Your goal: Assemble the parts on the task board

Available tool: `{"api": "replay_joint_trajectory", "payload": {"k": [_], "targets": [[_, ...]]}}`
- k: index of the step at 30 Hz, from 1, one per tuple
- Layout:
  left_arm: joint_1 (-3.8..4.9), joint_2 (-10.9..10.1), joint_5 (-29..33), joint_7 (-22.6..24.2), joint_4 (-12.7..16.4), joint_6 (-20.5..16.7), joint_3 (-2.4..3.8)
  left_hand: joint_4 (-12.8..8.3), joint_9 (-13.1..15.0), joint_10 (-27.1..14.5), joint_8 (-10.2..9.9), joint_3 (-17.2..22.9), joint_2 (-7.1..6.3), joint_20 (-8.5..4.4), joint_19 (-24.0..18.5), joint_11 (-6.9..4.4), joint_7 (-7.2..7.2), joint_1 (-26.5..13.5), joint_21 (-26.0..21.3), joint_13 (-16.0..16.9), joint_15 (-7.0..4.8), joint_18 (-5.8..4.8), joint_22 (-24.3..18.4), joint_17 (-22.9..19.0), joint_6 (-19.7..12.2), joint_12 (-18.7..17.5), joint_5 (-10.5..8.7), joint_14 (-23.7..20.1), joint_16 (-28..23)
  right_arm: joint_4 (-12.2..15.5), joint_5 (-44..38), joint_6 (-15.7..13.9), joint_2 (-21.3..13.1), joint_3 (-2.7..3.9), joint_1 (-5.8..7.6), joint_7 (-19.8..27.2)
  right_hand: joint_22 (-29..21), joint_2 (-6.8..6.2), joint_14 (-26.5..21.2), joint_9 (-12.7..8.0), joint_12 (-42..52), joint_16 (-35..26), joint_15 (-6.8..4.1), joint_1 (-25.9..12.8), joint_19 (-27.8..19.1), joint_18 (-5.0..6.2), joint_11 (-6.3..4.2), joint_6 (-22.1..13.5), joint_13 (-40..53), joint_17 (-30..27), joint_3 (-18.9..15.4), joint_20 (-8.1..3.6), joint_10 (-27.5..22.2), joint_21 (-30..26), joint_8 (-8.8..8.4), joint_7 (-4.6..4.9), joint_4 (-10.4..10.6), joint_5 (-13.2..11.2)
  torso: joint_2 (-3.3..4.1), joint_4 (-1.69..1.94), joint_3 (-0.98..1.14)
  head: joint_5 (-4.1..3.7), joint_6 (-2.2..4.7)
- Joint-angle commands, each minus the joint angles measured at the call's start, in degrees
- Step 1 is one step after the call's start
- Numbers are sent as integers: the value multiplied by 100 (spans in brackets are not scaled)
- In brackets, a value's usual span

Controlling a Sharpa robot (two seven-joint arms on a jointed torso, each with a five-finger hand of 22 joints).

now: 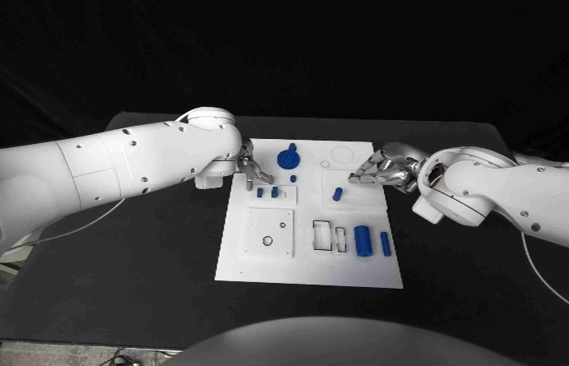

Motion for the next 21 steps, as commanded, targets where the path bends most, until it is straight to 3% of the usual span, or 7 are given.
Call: {"api": "replay_joint_trajectory", "payload": {"k": [1,8,9,12,13,16,21], "targets": [[9,-179,-167,365,211,-1445,7,-10,-51,606,-62,-110,-6,-36,492,-9,44,16,16,1507,-8,-52,1465,1510,-113,1,-56,606,15,14,-22,-376,-13,0,-8,303,1510,68,608,12,23,23,55,12,600,-38,41,46,1506,1509,-46,25,599,26,29,8,6,28,5,-1,0,-8,13],[16,-483,259,1688,542,-3399,6,24,-399,498,-307,-331,-27,11,452,67,157,990,-17,1410,82,-42,1451,1510,-401,-96,166,606,15,17,11,-453,-39,-1,-15,369,1510,69,608,15,23,23,56,13,600,-38,42,54,1506,1509,-48,26,599,26,35,10,7,33,5,2,5,-33,23],[16,-492,375,1902,552,-3587,6,9,-462,-41,-322,-349,-3,10,413,61,149,1179,-51,896,73,-31,1437,1510,-402,-650,280,606,15,18,12,-455,-39,-2,-15,372,1510,70,608,16,23,23,57,13,600,-38,44,59,1506,1509,-50,27,599,26,39,11,8,37,5,-4,3,-22,31],[13,-477,840,2700,520,-3969,3,-16,-722,-2310,-423,-354,-39,-3,390,101,193,1903,-69,-2271,90,-25,1430,1510,-449,-4430,521,606,15,20,17,-458,-41,-2,-17,380,1510,70,608,16,23,23,57,13,600,-38,44,59,1506,1509,-50,27,599,26,39,11,8,37,6,-8,-2,-28,43],[12,-458,988,2968,492,-4029,2,13,-835,-2483,-493,-292,-4,4,403,105,246,2163,-58,-2818,107,-29,1435,1510,-518,-5124,591,606,15,23,18,-458,-42,-2,-17,381,1510,70,608,16,23,23,57,13,600,-38,44,59,1506,1509,-50,27,599,26,39,11,8,37,8,-7,-4,-34,60],[0,-379,1255,3608,382,-4063,-1,12,-1162,-2576,-690,-229,-73,73,525,255,340,2609,48,-3940,198,-63,1478,1510,-664,-6388,640,606,15,28,22,-456,-45,-2,-18,387,1510,70,608,16,23,23,57,13,600,-38,44,59,1506,1509,-50,27,599,26,39,11,8,37,6,-13,0,-33,62],[-58,-243,1189,4296,201,-3899,-4,3,-1627,-2786,-768,-159,-238,218,613,482,495,3096,124,-5127,379,-86,1509,1510,-739,-7574,642,606,15,35,27,-477,-55,-3,-20,402,1510,70,608,16,23,23,57,13,600,-38,44,59,1506,1509,-50,27,599,26,39,11,8,37,4,-13,6,-41,70]]}}
